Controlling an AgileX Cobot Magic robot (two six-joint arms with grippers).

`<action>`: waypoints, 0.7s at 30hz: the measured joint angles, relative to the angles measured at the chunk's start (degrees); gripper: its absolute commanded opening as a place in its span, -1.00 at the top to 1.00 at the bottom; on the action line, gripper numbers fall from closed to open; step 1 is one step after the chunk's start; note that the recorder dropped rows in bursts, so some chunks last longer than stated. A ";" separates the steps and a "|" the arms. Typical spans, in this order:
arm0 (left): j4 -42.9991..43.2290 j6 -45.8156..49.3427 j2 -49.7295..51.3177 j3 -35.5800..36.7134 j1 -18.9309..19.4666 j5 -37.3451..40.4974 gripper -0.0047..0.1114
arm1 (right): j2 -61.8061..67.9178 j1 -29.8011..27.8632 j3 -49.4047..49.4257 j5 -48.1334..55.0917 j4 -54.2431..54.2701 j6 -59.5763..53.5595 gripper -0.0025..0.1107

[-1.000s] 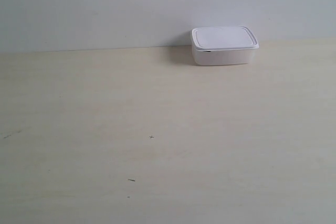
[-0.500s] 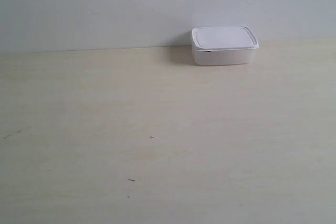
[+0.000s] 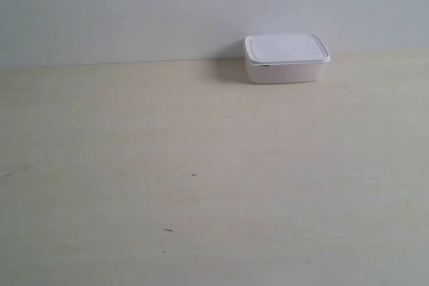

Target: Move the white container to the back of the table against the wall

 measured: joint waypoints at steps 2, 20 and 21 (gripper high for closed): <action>0.00 0.00 0.00 0.00 0.00 0.00 0.92 | 0.00 0.00 0.00 0.00 0.00 0.00 0.96; 0.00 0.00 0.00 0.00 0.00 0.00 0.92 | 0.00 0.00 0.00 0.46 0.00 0.00 0.96; 0.00 0.00 0.00 0.00 0.00 0.00 0.92 | 0.00 0.00 0.00 0.46 0.00 0.00 0.96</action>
